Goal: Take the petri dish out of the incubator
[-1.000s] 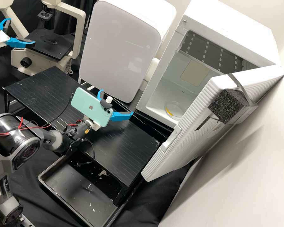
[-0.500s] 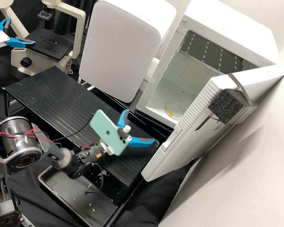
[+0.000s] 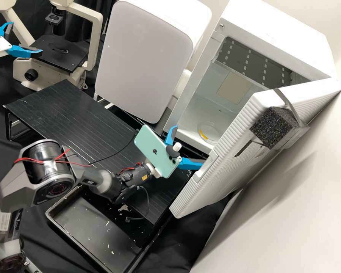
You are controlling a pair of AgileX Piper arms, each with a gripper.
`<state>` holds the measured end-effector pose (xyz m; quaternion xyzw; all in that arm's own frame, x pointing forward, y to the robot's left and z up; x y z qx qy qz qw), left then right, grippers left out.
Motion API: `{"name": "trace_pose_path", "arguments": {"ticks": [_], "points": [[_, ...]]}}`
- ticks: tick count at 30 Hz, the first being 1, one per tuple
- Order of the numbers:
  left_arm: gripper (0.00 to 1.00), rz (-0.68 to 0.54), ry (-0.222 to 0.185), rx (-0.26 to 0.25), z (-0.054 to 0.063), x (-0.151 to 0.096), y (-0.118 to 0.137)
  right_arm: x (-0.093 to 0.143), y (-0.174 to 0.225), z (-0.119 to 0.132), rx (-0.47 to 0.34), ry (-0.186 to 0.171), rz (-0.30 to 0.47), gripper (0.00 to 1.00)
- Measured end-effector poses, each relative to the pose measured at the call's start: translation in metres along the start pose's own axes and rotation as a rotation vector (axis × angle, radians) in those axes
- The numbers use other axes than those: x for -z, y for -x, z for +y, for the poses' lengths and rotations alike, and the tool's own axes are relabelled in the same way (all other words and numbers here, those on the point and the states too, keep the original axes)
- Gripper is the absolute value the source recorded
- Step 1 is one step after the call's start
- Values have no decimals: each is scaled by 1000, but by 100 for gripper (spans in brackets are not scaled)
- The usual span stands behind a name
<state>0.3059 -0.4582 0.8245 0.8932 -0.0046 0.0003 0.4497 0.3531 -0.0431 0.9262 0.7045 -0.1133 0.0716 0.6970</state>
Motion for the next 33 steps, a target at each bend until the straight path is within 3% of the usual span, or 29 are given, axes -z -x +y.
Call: {"name": "trace_pose_path", "arguments": {"ticks": [11,33], "points": [[100,0,0,0,0,0,0,-7,-40,-2,-5,-18,-38,100],[100,0,0,0,0,0,0,-14,-81,2,0,32,-68,100]]}}
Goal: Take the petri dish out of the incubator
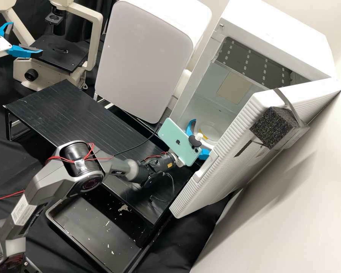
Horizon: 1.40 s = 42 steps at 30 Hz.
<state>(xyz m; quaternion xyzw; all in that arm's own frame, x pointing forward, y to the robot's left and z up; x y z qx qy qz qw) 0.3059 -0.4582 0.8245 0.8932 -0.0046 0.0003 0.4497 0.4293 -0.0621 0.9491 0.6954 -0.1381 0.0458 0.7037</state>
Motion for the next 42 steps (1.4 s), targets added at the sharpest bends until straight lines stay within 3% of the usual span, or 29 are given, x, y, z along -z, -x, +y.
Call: {"name": "trace_pose_path", "arguments": {"ticks": [9,19,24,32,37,42], "points": [[100,0,0,0,0,0,0,0,-8,4,9,27,-11,100],[100,0,0,0,0,0,0,4,-13,8,77,113,27,100],[100,0,0,0,0,0,0,3,-13,10,92,117,27,100],[100,0,0,0,0,0,0,2,-13,10,97,89,18,100],[100,0,0,0,0,0,0,3,-18,11,143,53,0,100],[100,0,0,0,0,0,0,4,-21,16,171,43,-18,100]]}}
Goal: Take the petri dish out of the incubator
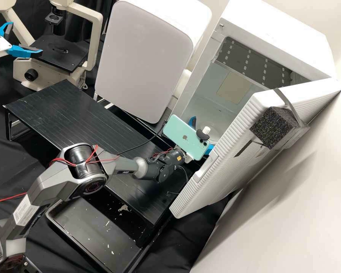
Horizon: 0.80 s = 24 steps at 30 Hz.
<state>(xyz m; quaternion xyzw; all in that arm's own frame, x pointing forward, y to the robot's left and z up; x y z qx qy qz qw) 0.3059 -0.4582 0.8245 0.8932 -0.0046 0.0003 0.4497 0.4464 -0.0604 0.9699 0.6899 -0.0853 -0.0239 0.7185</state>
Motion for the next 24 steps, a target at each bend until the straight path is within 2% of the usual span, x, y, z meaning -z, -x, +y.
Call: {"name": "trace_pose_path", "arguments": {"ticks": [7,13,18,24], "points": [[100,0,0,0,0,0,0,1,-4,3,54,-12,-6,100],[100,0,0,0,0,0,0,4,-6,5,82,29,0,100],[100,0,0,0,0,0,0,4,-7,6,83,29,-5,100],[100,0,0,0,0,0,0,5,-7,8,85,45,-7,100]]}}
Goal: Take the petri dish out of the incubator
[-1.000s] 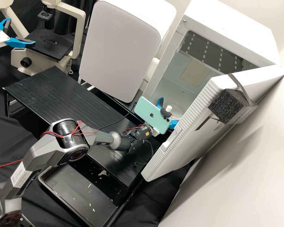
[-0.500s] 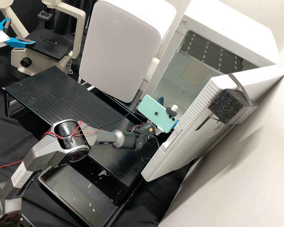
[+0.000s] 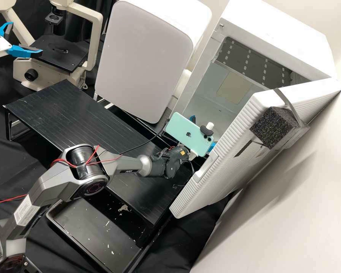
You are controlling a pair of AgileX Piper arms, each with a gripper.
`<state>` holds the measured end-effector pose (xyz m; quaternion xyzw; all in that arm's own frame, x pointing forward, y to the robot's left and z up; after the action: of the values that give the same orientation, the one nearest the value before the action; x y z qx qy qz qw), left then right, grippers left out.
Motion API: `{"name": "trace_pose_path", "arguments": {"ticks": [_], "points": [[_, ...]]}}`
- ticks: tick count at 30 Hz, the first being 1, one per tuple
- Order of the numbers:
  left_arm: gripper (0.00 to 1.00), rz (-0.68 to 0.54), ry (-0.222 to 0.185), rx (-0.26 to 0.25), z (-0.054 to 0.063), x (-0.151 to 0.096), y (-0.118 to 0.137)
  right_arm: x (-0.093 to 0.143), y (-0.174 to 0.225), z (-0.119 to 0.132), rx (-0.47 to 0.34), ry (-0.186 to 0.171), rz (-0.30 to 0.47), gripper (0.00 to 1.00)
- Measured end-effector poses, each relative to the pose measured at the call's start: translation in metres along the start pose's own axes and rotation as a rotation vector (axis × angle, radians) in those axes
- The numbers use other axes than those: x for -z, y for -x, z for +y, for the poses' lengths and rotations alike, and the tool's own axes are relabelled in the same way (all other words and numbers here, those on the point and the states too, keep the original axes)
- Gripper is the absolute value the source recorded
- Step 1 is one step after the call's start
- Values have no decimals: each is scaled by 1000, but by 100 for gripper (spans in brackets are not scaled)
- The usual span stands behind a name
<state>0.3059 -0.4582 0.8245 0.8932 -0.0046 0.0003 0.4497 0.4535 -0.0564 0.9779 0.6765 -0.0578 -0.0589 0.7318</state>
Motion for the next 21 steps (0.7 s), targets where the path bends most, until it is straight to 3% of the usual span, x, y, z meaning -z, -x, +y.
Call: {"name": "trace_pose_path", "arguments": {"ticks": [1,2,21], "points": [[100,0,0,0,0,0,0,0,0,0,0,0,0,100],[100,0,0,0,0,0,0,0,0,0,1,0,0,0],[100,0,0,0,0,0,0,0,0,0,0,0,2,0]]}}
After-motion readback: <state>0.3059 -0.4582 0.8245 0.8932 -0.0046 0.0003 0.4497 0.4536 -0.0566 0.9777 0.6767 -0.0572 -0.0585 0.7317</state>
